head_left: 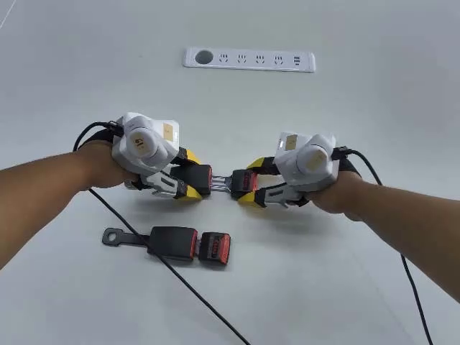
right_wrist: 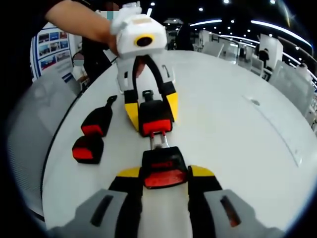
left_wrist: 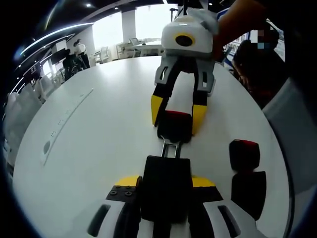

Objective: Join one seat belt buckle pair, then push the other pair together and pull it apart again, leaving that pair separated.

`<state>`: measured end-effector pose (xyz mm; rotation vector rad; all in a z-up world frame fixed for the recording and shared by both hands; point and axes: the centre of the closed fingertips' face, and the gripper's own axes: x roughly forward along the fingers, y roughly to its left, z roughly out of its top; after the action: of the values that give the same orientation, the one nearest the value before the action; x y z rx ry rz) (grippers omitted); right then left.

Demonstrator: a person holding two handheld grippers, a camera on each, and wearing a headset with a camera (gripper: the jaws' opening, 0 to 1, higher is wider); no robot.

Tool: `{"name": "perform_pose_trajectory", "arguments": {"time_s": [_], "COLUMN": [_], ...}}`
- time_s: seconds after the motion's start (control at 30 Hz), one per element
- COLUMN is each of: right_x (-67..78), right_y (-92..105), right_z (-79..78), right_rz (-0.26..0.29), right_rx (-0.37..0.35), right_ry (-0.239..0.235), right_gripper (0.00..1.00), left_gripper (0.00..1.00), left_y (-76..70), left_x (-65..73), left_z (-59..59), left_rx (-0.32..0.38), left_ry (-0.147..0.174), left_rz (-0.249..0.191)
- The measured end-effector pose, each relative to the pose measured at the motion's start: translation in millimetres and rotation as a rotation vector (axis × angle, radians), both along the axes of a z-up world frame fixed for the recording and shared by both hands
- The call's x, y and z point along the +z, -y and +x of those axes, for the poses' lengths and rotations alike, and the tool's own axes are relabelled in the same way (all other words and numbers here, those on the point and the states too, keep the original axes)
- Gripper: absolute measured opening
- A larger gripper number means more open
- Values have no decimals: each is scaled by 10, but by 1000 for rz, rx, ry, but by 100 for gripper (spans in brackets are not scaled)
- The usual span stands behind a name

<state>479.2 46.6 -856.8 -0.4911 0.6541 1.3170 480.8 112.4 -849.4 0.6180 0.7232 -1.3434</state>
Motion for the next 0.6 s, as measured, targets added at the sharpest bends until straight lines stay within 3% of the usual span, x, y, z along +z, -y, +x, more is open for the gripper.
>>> {"name": "perform_pose_trajectory", "arguments": {"time_s": [0.07, 0.1, 0.13, 0.17, 0.2, 0.23, 0.27, 0.6], "right_x": [8, 28, 11, 11, 16, 9, 16, 12], "right_y": [-19, -95, -129, -161, -175, -176, -156, -195], "right_z": [-2, -47, -47, -39, 22, -31, -22, -46], "right_rz": [9, 49, 12, 5, -23, -12, -6, -29], "right_rx": [-13, -46, -10, -15, 25, 5, 2, 24], "right_ry": [-15, -68, -22, -16, 46, 1, -13, -27], "right_gripper": [35, 35, 35, 35, 35, 35, 35, 34], "left_gripper": [37, 37, 37, 37, 37, 37, 37, 37], "left_y": [4, 6, 9, 11, 8, 6, 10, 15], "left_x": [3, 4, 4, 1, -1, -3, -3, -18], "left_z": [-1, -2, -3, -6, -13, -18, -16, -41], "left_rx": [0, -3, -3, -8, -12, -12, -9, -23], "left_ry": [0, 2, 2, 3, 3, 2, 3, -3], "left_rz": [1, 3, 4, 8, 10, 9, 6, 22]}}
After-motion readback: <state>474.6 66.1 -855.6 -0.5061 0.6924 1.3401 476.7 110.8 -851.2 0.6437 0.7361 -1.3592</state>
